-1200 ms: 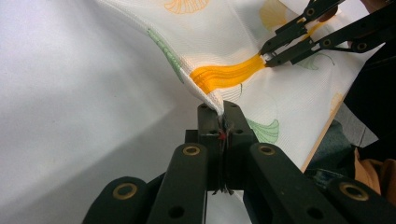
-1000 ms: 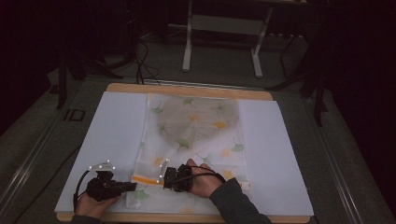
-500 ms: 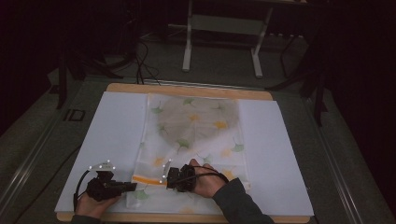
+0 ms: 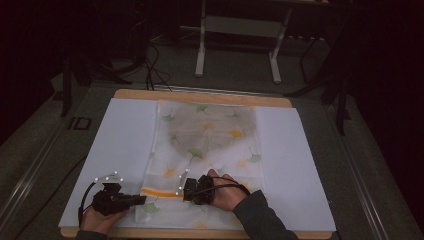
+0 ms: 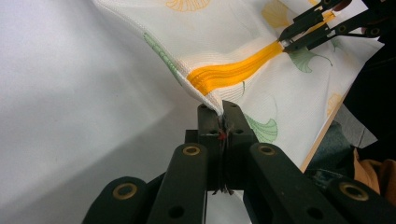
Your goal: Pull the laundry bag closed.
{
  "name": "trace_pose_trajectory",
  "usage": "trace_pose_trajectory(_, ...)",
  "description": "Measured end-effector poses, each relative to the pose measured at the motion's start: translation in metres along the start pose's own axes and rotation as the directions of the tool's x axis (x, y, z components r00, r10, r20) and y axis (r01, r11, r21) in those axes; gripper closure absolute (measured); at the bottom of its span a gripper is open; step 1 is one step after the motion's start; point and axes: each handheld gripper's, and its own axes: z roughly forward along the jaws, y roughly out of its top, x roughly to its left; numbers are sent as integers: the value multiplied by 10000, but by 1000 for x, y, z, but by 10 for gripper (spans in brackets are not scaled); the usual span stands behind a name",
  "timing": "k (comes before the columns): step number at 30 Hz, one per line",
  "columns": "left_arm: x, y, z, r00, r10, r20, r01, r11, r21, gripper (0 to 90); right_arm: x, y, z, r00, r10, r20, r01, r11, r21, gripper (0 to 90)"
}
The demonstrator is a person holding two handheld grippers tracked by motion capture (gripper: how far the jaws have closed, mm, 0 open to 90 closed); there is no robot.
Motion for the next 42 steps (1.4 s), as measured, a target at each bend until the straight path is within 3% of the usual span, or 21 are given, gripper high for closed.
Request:
trace_pose_trajectory(14,1,0,-1,10000,-46,5,46,10000,-73,887,-6,-7,-5,10000,0,-93,4,9991,417,847)
trace_pose_trajectory(42,2,-1,-3,9999,-113,-4,113,9999,-91,887,-12,-29,-14,9995,291,-135,-282,9976,638,847)
